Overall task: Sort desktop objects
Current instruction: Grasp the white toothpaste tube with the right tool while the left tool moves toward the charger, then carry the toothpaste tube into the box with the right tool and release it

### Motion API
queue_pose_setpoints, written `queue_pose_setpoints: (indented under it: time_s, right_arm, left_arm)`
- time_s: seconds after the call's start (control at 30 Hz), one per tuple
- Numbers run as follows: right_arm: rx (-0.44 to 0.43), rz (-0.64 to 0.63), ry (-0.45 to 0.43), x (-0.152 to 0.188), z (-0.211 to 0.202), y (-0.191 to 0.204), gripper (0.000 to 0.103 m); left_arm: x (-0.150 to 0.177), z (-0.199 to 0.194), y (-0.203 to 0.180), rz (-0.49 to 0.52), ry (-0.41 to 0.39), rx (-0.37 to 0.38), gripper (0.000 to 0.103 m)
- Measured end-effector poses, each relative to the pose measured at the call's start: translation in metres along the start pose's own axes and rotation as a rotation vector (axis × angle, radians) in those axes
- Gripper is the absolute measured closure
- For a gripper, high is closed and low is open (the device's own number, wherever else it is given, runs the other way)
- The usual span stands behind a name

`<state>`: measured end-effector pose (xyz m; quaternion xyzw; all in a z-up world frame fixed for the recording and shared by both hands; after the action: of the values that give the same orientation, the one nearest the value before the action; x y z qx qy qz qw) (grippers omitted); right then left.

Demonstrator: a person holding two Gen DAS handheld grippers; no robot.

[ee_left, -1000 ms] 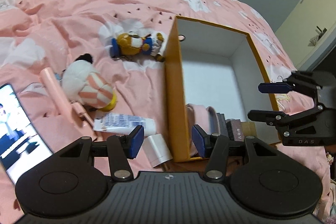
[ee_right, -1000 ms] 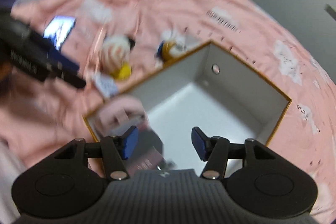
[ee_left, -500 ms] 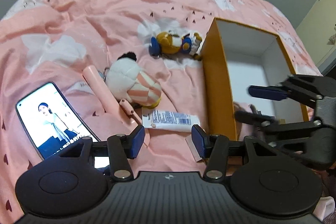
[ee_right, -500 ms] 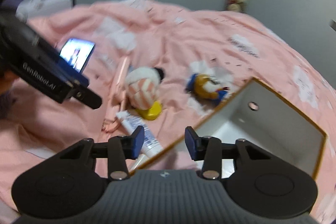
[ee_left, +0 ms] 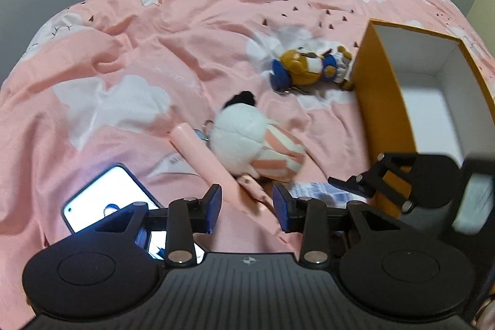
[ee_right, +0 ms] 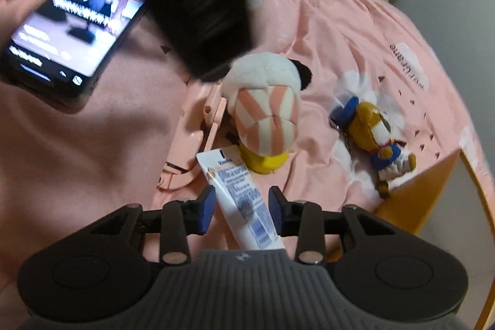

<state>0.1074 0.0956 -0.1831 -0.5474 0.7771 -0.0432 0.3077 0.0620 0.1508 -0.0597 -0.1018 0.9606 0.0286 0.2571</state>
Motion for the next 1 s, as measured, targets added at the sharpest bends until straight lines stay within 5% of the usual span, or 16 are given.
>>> queue_pose_setpoints:
  time_s: [0.3,0.57,0.8,1.0]
  right_arm:
    - [0.077,-0.153,0.048,-0.005,0.033,0.025,0.066]
    - [0.149,-0.151,0.027,-0.003,0.024,0.022,0.088]
    - [0.088,0.150,-0.071,0.008,-0.030,-0.043,0.091]
    - [-0.097,0.532,-0.241,0.026,-0.099,-0.109,0.091]
  left_arm:
    - [0.001,0.012,0.019,-0.072,0.030,0.055,0.061]
    - [0.001,0.009,0.020,-0.097,0.017,0.067,0.061]
    - [0.001,-0.001,0.009,-0.086,0.001,0.124,0.061]
    - [0.004,-0.004,-0.013,-0.077,0.021,0.221,0.061]
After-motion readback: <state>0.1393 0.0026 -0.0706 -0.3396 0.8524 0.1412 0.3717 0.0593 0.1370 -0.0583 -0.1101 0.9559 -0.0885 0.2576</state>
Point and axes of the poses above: each gripper's, at about its wrist camera, not at the fingertips, and z roughly the way its jaws point, y to its left, x to its underside, the point moved 4 cm from there along z, roughly the way its jaws point, and after that the axes turned 3 degrees about -x, right-handed, at the moved point
